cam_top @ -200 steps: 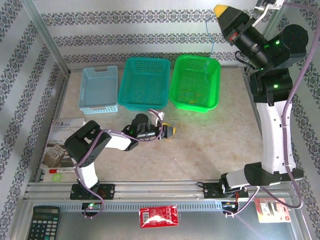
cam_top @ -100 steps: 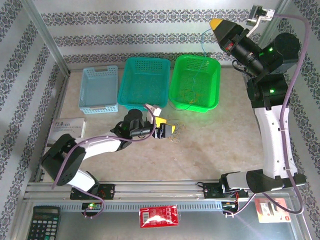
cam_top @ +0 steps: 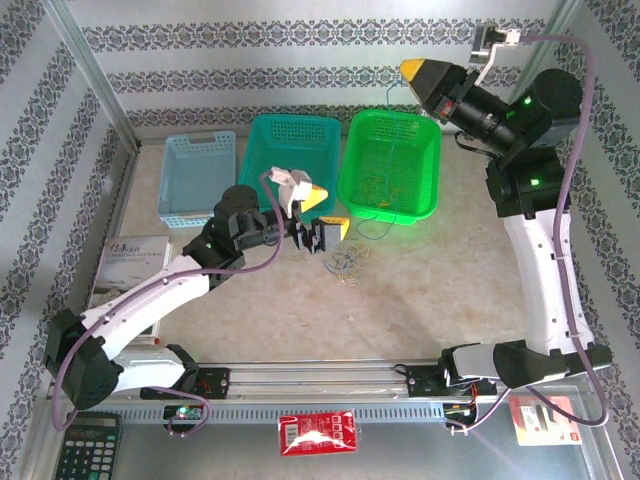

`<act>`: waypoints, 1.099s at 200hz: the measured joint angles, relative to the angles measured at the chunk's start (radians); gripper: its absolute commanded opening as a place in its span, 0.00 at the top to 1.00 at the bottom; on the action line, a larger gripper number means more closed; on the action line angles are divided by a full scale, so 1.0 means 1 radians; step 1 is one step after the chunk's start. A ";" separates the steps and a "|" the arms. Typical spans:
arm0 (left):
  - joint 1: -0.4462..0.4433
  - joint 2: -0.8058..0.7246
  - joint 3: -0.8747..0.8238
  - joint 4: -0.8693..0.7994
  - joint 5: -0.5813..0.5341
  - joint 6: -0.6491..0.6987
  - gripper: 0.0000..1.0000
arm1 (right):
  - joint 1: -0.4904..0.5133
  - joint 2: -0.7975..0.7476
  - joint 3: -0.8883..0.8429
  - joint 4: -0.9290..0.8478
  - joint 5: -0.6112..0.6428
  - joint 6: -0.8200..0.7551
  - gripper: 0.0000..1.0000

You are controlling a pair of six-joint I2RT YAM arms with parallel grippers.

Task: Untangle the cables

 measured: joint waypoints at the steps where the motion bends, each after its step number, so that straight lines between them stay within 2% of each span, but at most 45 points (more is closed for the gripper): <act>1: 0.002 0.000 0.005 -0.004 0.002 0.003 0.00 | 0.001 0.000 0.000 0.000 -0.001 0.000 1.00; 38: 0.055 0.019 0.164 -0.061 0.054 0.069 0.01 | 0.040 -0.001 -0.040 -0.015 -0.026 -0.021 1.00; 89: 0.167 0.103 0.348 -0.077 0.216 0.061 0.06 | 0.117 0.001 -0.069 -0.051 -0.043 -0.058 1.00; 139: 0.193 0.158 0.428 -0.090 0.322 0.034 0.20 | 0.185 0.022 -0.069 -0.070 -0.043 -0.088 1.00; 197: 0.193 0.161 0.446 -0.090 0.360 0.012 0.35 | 0.261 0.063 -0.070 -0.096 -0.042 -0.114 1.00; 220: 0.194 0.169 0.446 -0.090 0.369 0.000 0.45 | 0.281 0.072 -0.070 -0.105 -0.041 -0.124 1.00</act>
